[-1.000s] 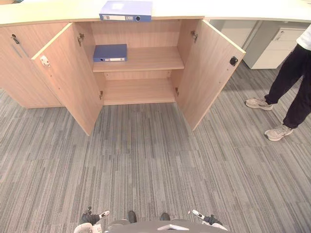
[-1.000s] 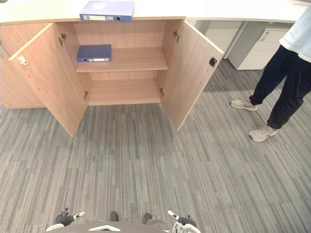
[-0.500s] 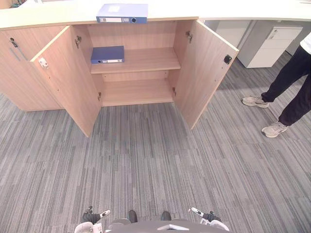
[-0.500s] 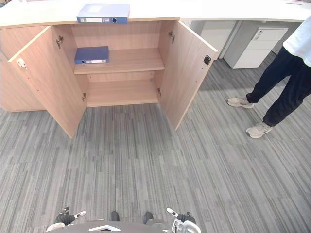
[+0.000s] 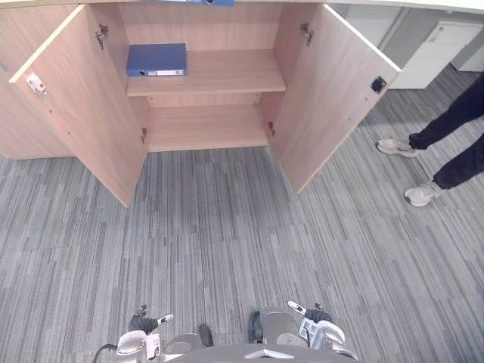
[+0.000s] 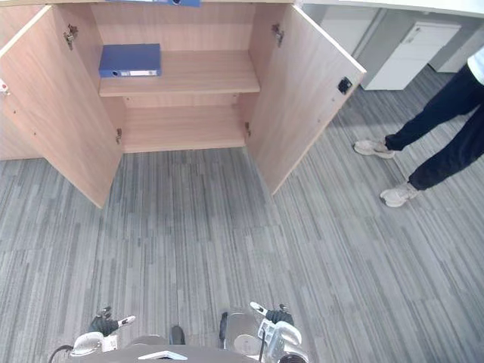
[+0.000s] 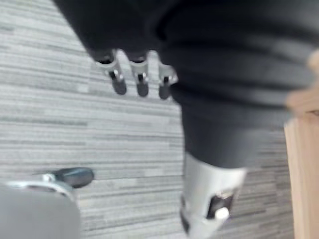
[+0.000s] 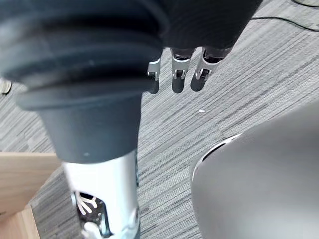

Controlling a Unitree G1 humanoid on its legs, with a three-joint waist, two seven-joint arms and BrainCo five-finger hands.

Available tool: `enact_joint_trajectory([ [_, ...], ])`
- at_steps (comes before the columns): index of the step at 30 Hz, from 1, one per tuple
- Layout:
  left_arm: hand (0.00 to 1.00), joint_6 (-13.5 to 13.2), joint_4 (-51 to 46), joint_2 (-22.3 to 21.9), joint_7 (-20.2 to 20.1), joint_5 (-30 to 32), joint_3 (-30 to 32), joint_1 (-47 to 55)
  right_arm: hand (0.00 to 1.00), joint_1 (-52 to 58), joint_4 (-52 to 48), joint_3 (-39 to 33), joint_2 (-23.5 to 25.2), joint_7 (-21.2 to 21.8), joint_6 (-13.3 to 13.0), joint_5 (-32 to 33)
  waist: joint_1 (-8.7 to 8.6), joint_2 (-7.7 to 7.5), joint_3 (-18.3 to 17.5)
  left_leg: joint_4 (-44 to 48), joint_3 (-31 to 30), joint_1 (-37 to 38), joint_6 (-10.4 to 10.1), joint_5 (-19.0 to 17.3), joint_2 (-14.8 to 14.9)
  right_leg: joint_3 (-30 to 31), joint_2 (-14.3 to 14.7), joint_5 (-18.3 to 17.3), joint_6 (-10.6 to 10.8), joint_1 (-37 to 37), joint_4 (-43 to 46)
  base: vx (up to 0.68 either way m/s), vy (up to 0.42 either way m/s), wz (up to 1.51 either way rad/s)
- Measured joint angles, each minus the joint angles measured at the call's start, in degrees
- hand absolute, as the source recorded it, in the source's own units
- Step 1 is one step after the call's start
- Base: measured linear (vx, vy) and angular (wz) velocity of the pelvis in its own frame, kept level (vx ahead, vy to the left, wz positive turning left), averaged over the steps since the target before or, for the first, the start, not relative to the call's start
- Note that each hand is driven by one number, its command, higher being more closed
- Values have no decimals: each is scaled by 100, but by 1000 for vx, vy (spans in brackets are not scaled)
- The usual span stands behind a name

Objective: Walk over to the cabinet, pick up the folder, carry it to the office cabinet, place the folder inside the office cabinet, then close the office cabinet door

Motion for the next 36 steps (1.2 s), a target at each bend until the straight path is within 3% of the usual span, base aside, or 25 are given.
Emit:
enact_joint_trajectory([
  [2,0,0,12,-87,-6,0,-2,-55,0,-72,-46,24,-13,0,-57,2,-94,93,60,-80,-121,190,-97,-91,265,-155,292,206,-152,-228,-607,323,-77,39],
  [4,0,-16,15,-120,-40,7,-15,-92,0,13,-160,17,-6,-2,-58,0,-183,24,59,-129,-275,419,-334,-239,342,-102,385,1065,-220,-334,-1794,403,-127,62],
  [5,0,-16,19,-142,-49,8,-12,-72,0,79,-191,5,-3,-3,-61,3,-183,-7,51,-129,-325,491,-437,-310,328,-54,356,1262,-273,-321,-1947,549,-236,64],
  [6,0,-22,24,-193,-47,9,29,1,0,162,-196,-81,-20,0,-62,20,-190,-55,51,-113,-368,700,-593,-417,296,-53,240,1943,-384,-258,-1907,461,-215,51],
  [7,0,-35,34,-327,-46,10,140,6,0,146,-200,-177,-78,4,-59,20,-178,108,31,196,-320,690,-725,-477,507,-139,354,1702,-442,-219,-1696,628,-325,43],
  [9,0,-76,-26,-465,-50,11,345,-6,0,148,-234,-214,-96,4,-61,35,-156,205,74,1587,-145,88,-791,-508,688,-224,404,1465,-532,-2,-1807,433,-239,23],
  [11,0,-74,-205,-608,-46,10,747,20,0,203,-438,-156,-105,-1,-49,62,-138,337,181,4033,51,-816,-896,-429,1218,-247,646,1304,-646,631,-2083,452,-235,10],
  [13,0,-74,-407,-643,-43,7,925,18,0,328,-486,5,-42,-4,-49,104,5,291,208,5363,337,-1302,-855,-458,1660,-233,775,1078,-758,1160,-2172,379,-191,-21],
  [16,0,-99,-615,-619,-48,12,922,-21,0,428,-640,38,69,-6,-33,125,148,142,192,5331,803,-2007,-767,-563,1895,-68,778,901,-764,1769,-2486,428,-150,-27],
  [18,0,-105,-618,-632,-48,11,929,-62,0,434,-639,-74,115,-10,-23,133,232,113,210,4412,1108,-2288,-785,-603,1816,86,684,857,-684,2105,-2703,411,13,-37],
  [21,0,-110,-602,-600,-45,66,894,-107,0,441,-615,-214,149,-15,-25,153,247,37,206,2743,1047,-2474,-840,-371,1306,209,384,711,-443,2464,-2890,337,122,-19],
  [23,0,-120,-515,-594,-45,60,781,-106,0,415,-413,-226,88,-33,-28,166,281,107,162,1422,610,-2449,-751,429,913,372,268,513,-174,2705,-3048,345,226,-38],
  [24,0,-135,-478,-588,-46,56,782,-119,0,416,-356,-226,101,-37,-16,167,303,82,144,1491,497,-2429,-630,675,858,430,217,431,-115,2751,-3042,445,353,-51],
  [25,0,-143,-430,-529,-54,58,783,-132,0,429,-252,-228,141,-41,-6,163,331,-47,6,1663,517,-2433,-423,813,686,583,14,254,31,2769,-2939,498,343,-51],
  [26,0,-137,-390,-413,-52,74,735,-134,0,421,-132,-222,221,-35,26,136,313,-236,-99,1818,661,-2428,-349,529,560,708,-157,126,119,2627,-2597,515,332,-48],
  [27,0,-135,-365,-376,-52,76,683,-137,0,418,-128,-234,239,-33,36,99,313,-267,-121,1857,715,-2384,-327,398,537,764,-219,113,137,2487,-2280,434,255,-48],
  [28,0,-131,-312,-363,-51,80,667,-140,0,410,-139,-273,239,-31,33,86,328,-270,-121,1861,834,-2183,-284,270,521,897,-275,121,146,2142,-1405,410,272,-48],
  [29,0,-108,-249,-333,-48,80,631,-147,0,375,-145,-302,240,-32,31,68,319,-281,-117,1821,933,-1888,-180,140,455,988,-377,202,315,1694,-208,407,262,-40],
  [31,0,-66,-128,-238,-40,81,436,-140,0,301,-144,-306,235,-27,32,13,225,-246,-92,1643,958,-1422,-112,-45,330,985,-442,85,500,1144,1227,361,184,-5],
  [33,0,-56,-46,-211,-38,76,328,-131,0,243,-152,-168,185,-3,25,-11,152,-230,-85,1285,954,-921,-96,-66,264,761,-396,-183,223,728,1714,383,118,16],
  [34,0,-55,-39,-220,-35,72,332,-103,0,210,-165,-91,143,0,20,-14,139,-195,-71,1075,952,-639,-101,-62,283,527,-298,-286,37,476,1549,377,69,12],
  [36,0,-55,1,-234,-26,51,342,-82,0,171,-186,-37,115,2,18,-9,96,-154,-61,814,945,-353,-118,-52,347,318,-97,-352,-109,91,884,378,-2,9],
])
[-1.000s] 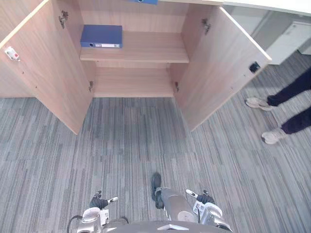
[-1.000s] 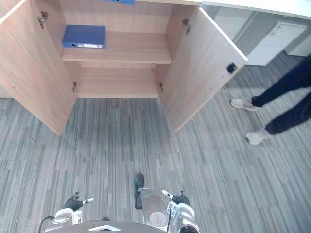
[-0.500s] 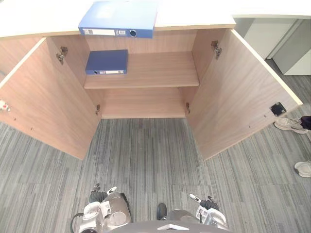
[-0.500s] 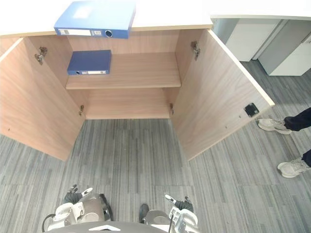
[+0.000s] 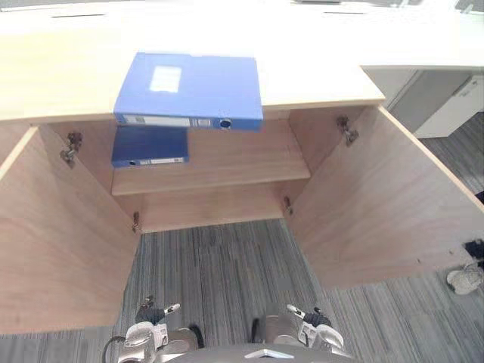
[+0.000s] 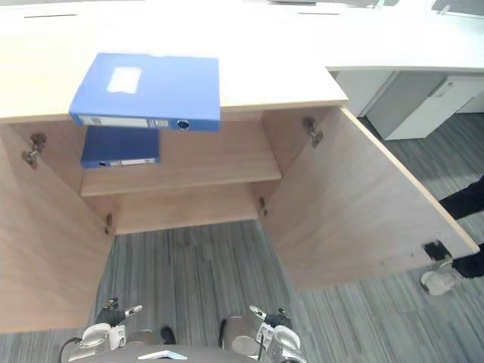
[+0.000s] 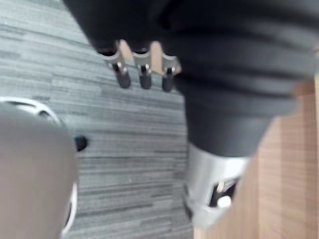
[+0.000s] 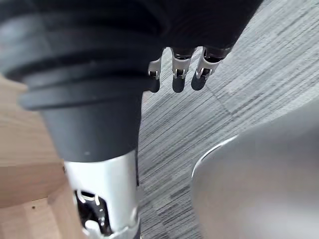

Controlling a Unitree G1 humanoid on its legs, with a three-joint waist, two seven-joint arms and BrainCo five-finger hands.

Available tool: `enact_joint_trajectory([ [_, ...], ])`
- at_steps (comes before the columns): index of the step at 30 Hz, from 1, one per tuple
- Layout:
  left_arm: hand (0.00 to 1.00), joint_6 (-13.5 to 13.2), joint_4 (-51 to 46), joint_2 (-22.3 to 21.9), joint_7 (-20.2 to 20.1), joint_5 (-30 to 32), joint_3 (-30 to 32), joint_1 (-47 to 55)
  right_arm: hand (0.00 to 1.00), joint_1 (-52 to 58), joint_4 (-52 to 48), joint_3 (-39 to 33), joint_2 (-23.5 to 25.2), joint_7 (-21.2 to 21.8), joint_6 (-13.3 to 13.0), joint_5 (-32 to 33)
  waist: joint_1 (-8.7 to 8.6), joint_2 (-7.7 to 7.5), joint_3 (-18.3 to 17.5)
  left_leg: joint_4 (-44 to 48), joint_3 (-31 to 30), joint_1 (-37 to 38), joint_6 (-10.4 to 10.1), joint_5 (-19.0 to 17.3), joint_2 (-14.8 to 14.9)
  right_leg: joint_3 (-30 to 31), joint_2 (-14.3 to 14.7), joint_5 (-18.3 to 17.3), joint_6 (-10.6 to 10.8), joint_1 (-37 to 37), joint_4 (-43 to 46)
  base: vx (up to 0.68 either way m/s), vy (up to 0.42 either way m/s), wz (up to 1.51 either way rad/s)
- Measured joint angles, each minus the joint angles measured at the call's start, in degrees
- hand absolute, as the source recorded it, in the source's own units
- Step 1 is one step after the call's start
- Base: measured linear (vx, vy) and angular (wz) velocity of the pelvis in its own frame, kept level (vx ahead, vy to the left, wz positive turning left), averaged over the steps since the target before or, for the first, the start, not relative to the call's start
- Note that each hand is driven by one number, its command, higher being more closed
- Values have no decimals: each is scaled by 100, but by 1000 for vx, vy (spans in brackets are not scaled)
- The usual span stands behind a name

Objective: Walk over to the cabinet, pick up the folder, carry it to the office cabinet, place the folder inside the office cabinet, then close the office cabinet door

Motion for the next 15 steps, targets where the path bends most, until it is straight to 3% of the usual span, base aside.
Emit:
enact_joint_trajectory([
  [2,0,2,13,-48,17,0,-2,-19,0,-44,-20,4,-4,1,-41,4,-76,60,32,-221,-75,206,-51,27,72,-98,181,261,-92,-263,-1072,376,-63,26],
  [3,0,2,12,-71,16,1,-6,-6,0,-53,-22,11,-1,0,-63,2,-137,45,28,-309,-150,303,-197,21,58,-77,227,882,-112,-244,-2042,385,-104,46],
  [4,0,0,12,-38,-1,9,8,-5,0,-6,-3,-5,13,2,-65,6,-140,-32,9,-393,-250,439,-367,-54,-49,-27,184,1785,-198,-169,-2632,467,-153,45],
  [5,0,9,68,-149,1,5,128,-32,0,-36,-2,-79,-70,4,-71,1,-95,172,15,-484,-321,666,-547,-184,109,-98,274,2039,-321,-100,-2402,459,-156,30],
  [7,0,-6,30,-399,-7,7,271,6,0,-17,-27,-202,-145,7,-78,13,-101,392,-20,-265,-302,659,-636,-125,248,-209,303,1682,-359,-5,-2375,353,-157,32],
  [8,0,-8,-2,-450,-9,45,376,-6,0,-16,-66,-233,-148,5,-79,12,-151,453,-8,267,-300,451,-659,-129,372,-318,295,1537,-395,148,-2396,315,-208,59],
  [9,0,-7,-25,-454,-12,48,468,-32,0,7,-83,-212,-137,2,-64,9,-179,444,-3,978,-284,162,-680,-135,516,-387,284,1443,-396,328,-2451,350,-246,70],
  [10,0,-5,-167,-488,-23,48,589,-22,0,132,-227,-118,-122,2,-37,8,-145,380,37,2158,-214,-268,-814,-152,816,-491,306,1328,-432,617,-2542,319,-221,46],
  [11,0,-9,-325,-529,-23,51,624,1,0,241,-287,-36,-110,1,-50,24,-64,377,37,3043,-4,-557,-789,-175,1109,-538,344,1204,-466,874,-2576,253,-152,22],
  [13,0,-18,-454,-583,-26,54,614,21,0,260,-278,-7,-112,1,-41,48,14,372,35,3403,278,-766,-692,-234,1358,-556,365,1116,-458,1147,-2667,225,-74,-10],
  [15,0,-33,-454,-588,-27,60,614,-34,0,264,-275,-22,-112,-3,-36,63,26,369,35,3148,377,-941,-670,-249,1396,-512,369,1098,-437,1297,-2784,217,3,-20],
])
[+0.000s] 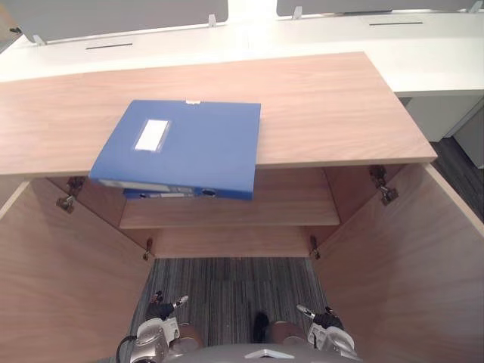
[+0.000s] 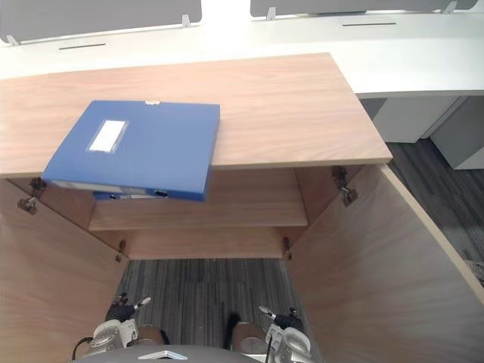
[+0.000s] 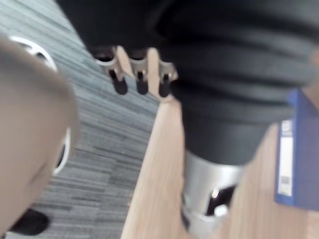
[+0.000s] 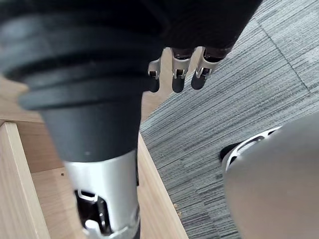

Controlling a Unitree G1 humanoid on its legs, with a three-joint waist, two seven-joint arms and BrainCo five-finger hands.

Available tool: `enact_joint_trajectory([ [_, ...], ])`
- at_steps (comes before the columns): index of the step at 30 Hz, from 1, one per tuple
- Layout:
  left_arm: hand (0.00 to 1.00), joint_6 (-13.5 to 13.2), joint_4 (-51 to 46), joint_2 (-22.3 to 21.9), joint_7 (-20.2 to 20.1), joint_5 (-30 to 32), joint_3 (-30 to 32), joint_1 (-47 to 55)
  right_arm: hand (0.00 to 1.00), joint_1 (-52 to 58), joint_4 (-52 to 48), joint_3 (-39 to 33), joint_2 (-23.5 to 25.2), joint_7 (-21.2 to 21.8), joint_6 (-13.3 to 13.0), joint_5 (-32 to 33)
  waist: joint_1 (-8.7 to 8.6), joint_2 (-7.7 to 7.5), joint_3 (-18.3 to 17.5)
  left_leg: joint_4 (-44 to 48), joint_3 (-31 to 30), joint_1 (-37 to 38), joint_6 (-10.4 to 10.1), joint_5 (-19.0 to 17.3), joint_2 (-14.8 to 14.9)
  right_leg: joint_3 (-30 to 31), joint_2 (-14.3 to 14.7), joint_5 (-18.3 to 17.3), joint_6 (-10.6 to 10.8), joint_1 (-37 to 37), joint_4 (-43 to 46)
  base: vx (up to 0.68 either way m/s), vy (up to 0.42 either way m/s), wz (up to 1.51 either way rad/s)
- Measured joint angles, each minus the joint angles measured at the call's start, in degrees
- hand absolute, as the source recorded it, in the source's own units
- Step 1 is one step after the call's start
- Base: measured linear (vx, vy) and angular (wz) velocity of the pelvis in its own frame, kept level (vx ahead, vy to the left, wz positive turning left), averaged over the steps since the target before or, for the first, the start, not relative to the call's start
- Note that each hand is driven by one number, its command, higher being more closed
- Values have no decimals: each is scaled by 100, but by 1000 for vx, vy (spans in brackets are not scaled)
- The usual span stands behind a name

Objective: Walk over to the cabinet, pick up the folder, carry it to the office cabinet, place the folder inside the office cabinet, then close the office cabinet door

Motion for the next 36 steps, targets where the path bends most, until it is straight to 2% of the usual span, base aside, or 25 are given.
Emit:
enact_joint_trajectory([
  [3,0,-4,51,5,-2,6,-59,-56,0,-12,56,-73,-1,-2,68,1,49,-14,-23,-1669,-80,23,-38,111,-290,280,-17,29,65,95,-104,216,107,-49],
  [4,0,-3,97,-3,-5,52,-105,-67,0,-11,55,-168,5,0,84,2,44,30,-46,-2566,-161,142,-9,714,-441,403,16,29,152,118,-147,222,177,-42],
  [5,0,4,175,15,-12,106,-174,-106,0,-16,82,-224,20,-1,91,7,13,18,-95,-2886,-189,298,-32,799,-564,465,10,61,274,224,-279,256,198,-28],
  [7,0,9,229,154,-26,107,-306,-108,0,33,131,-224,120,1,86,5,-22,-214,-203,-3117,-178,400,-8,840,-771,476,-124,125,369,340,-526,210,181,1],
  [9,0,27,254,230,-35,113,-460,-96,0,9,293,-225,137,0,92,2,-16,-266,-221,-3370,-154,605,45,878,-933,488,-243,177,450,516,-728,123,138,6],
  [13,0,36,298,342,-38,114,-678,-8,0,-22,395,-244,118,3,89,-18,-4,-260,-249,-3794,-199,938,90,990,-1176,457,-385,192,475,778,-901,56,78,10],
  [16,0,37,298,397,-33,113,-765,78,0,-80,497,-272,71,2,86,-58,-15,-196,-240,-4048,-240,969,93,1156,-1241,412,-381,223,512,775,-995,-6,2,8],
  [22,0,17,108,440,19,109,-1024,170,0,-79,499,-135,-25,-5,77,-62,-51,-178,-248,-4525,-540,1208,127,1403,-1251,238,-325,238,498,911,-1018,-57,-38,14],
  [26,0,-25,-1011,451,136,106,-1185,496,0,-62,466,92,-56,-22,44,-60,-23,-204,-251,-4533,-667,1197,193,1446,-1316,194,-355,275,523,900,-1004,-112,2,11],
  [29,0,-155,-2292,495,176,106,-1250,824,0,-40,415,257,-98,-39,42,-61,-20,-187,-250,-4567,-829,1119,289,1511,-1404,90,-434,274,561,880,-1007,-129,37,24],
  [36,0,-369,-4037,625,270,100,-1230,1382,0,69,250,368,-103,-36,38,-63,31,-182,-273,-4567,-1016,1136,364,1559,-1539,-30,-549,275,612,998,-1038,-41,37,13],
])
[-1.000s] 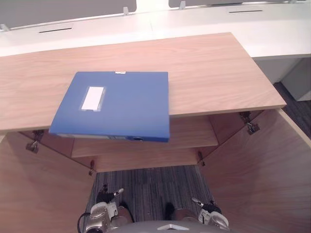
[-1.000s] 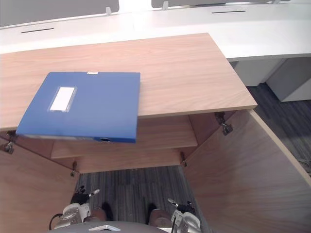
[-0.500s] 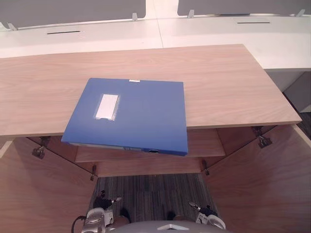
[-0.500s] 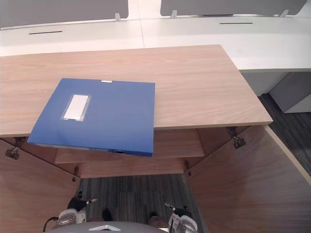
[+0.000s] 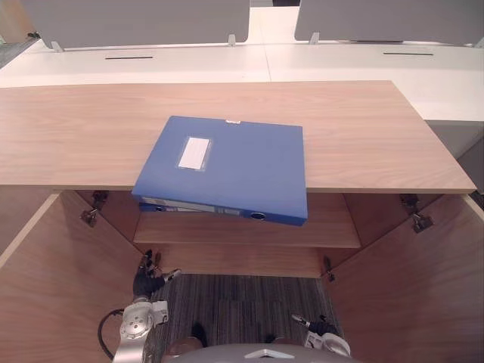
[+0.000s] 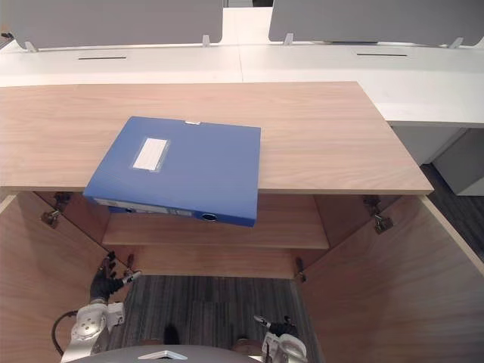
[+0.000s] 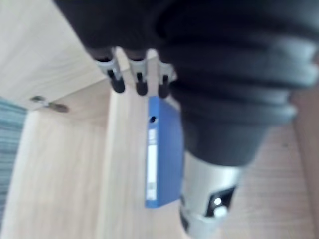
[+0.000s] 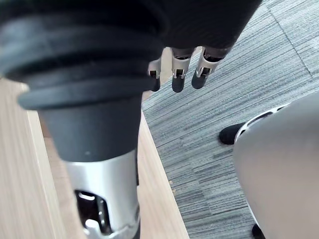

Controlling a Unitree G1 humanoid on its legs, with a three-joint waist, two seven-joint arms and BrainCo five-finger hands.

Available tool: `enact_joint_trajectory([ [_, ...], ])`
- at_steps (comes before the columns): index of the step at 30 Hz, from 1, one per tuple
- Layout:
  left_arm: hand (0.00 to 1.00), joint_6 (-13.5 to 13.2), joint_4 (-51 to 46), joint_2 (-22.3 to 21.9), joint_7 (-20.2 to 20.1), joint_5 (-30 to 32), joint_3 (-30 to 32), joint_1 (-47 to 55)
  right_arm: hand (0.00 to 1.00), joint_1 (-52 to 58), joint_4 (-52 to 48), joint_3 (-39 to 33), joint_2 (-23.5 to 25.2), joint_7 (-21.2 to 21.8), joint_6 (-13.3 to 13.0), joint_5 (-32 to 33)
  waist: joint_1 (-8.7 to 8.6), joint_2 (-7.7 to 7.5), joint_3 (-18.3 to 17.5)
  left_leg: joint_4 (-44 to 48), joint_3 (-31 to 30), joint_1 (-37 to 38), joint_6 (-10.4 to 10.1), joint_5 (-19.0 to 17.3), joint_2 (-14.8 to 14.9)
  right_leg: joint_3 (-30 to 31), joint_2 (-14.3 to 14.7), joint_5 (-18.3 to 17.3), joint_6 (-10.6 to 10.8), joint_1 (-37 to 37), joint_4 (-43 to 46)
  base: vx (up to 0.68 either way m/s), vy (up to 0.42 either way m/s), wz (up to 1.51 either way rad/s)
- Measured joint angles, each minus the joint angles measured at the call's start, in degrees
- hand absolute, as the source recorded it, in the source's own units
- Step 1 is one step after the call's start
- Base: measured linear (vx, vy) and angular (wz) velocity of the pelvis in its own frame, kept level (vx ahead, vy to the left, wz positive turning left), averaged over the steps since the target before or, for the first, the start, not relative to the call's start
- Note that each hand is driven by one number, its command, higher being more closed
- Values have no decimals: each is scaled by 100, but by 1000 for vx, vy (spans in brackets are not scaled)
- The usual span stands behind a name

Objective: Walk over to the cabinet, pick up the folder, carry it to the office cabinet, place the folder inside the office cabinet, then close the office cabinet door

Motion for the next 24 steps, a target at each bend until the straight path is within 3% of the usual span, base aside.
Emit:
enact_joint_trajectory([
  [12,0,-498,-2136,0,175,-6,88,158,0,42,0,216,-40,39,-1,-2,171,-13,-33,-4,-140,207,16,10,-41,-92,-23,7,-10,286,-34,-8,7,4],
  [18,0,-681,-3249,48,360,43,200,158,0,100,84,353,-54,48,-6,-10,169,-111,-150,-3,-166,203,21,15,-37,-104,-25,14,2,299,-39,-8,2,2],
  [24,0,-761,-3858,832,581,1141,221,75,0,47,261,456,-138,119,-109,-231,78,-85,-286,-3,-106,218,20,15,-30,-31,-14,97,39,298,-49,-3,7,-6],
])
